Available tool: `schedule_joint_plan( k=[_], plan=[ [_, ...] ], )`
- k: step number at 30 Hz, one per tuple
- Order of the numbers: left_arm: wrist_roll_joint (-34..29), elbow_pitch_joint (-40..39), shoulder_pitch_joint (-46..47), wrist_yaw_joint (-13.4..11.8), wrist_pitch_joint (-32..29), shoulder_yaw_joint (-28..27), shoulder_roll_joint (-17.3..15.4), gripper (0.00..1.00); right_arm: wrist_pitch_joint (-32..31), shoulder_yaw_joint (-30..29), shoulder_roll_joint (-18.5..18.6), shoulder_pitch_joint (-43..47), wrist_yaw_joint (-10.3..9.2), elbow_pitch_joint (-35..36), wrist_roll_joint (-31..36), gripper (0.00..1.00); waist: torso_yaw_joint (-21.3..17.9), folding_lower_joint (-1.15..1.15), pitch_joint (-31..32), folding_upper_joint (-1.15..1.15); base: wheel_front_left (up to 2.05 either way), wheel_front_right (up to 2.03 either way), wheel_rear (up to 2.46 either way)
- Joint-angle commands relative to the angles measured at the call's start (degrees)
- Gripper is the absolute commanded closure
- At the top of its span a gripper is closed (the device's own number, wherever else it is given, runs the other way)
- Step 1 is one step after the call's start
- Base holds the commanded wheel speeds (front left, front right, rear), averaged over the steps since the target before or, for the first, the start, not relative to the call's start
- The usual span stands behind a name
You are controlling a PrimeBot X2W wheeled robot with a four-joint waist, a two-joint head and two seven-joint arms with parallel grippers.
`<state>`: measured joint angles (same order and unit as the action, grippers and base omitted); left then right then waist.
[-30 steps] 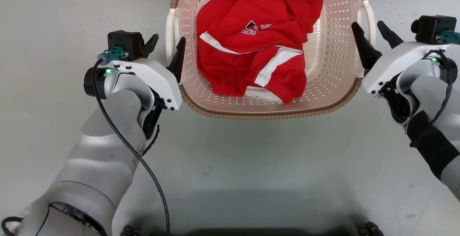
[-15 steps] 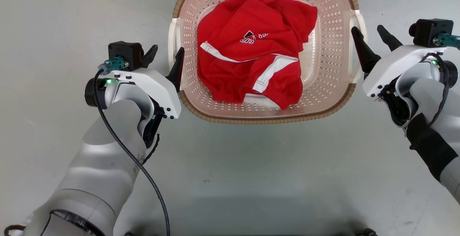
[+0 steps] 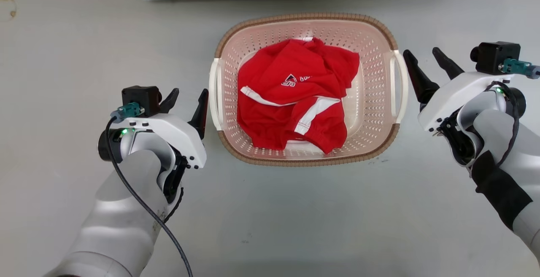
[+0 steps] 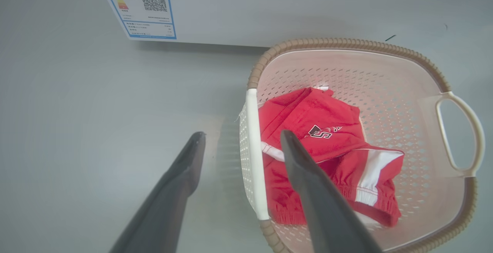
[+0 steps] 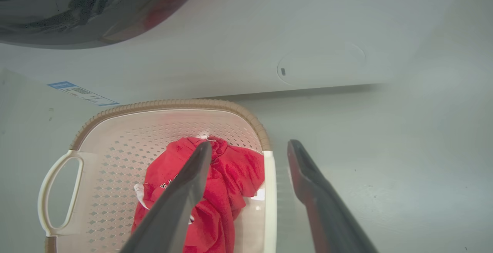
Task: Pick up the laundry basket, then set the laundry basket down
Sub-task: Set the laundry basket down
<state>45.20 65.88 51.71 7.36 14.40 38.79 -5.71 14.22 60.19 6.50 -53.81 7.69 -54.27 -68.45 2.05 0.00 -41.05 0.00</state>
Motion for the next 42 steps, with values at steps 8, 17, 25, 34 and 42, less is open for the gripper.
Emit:
schedule_joint_plan(
  k=[8, 17, 25, 34, 42],
  plan=[
    [-4.1, -3.1, -7.5, -1.4, 0.6, -6.3, -3.1, 0.0, 0.8, -3.3, 1.4, 6.7, -0.2, 5.4, 4.8, 0.0, -0.3, 0.0, 11.0, 0.0, 0.0, 0.0, 0.0],
    [-7.7, -10.0, -16.9, -4.9, 0.6, -14.9, -4.9, 0.0, 0.8, -11.8, 2.4, 14.0, -0.2, 13.9, 11.0, 0.0, -1.0, 0.0, 21.6, 0.0, 0.0, 0.0, 0.0],
    [-11.6, -20.4, -27.3, -6.3, 0.6, -22.1, -5.9, 0.0, 0.8, -21.7, 4.5, 23.4, -0.2, 23.1, 17.0, 0.0, -0.4, 0.0, 30.0, 0.0, 0.0, 0.0, 0.0],
    [-15.8, -30.1, -37.7, -8.7, 0.6, -26.0, -7.0, 0.0, 0.8, -29.3, 5.4, 33.7, -0.2, 28.9, 21.3, 0.0, 0.2, 0.0, 37.2, 0.0, 0.0, 0.0, 0.0],
    [-18.3, -42.2, -47.8, -13.3, 0.6, -27.5, -6.3, 0.0, 0.8, -35.5, 3.3, 43.1, -0.2, 32.8, 24.7, 0.0, 0.3, 0.0, 41.8, 0.0, 0.0, 0.0, 0.0]
  ],
)
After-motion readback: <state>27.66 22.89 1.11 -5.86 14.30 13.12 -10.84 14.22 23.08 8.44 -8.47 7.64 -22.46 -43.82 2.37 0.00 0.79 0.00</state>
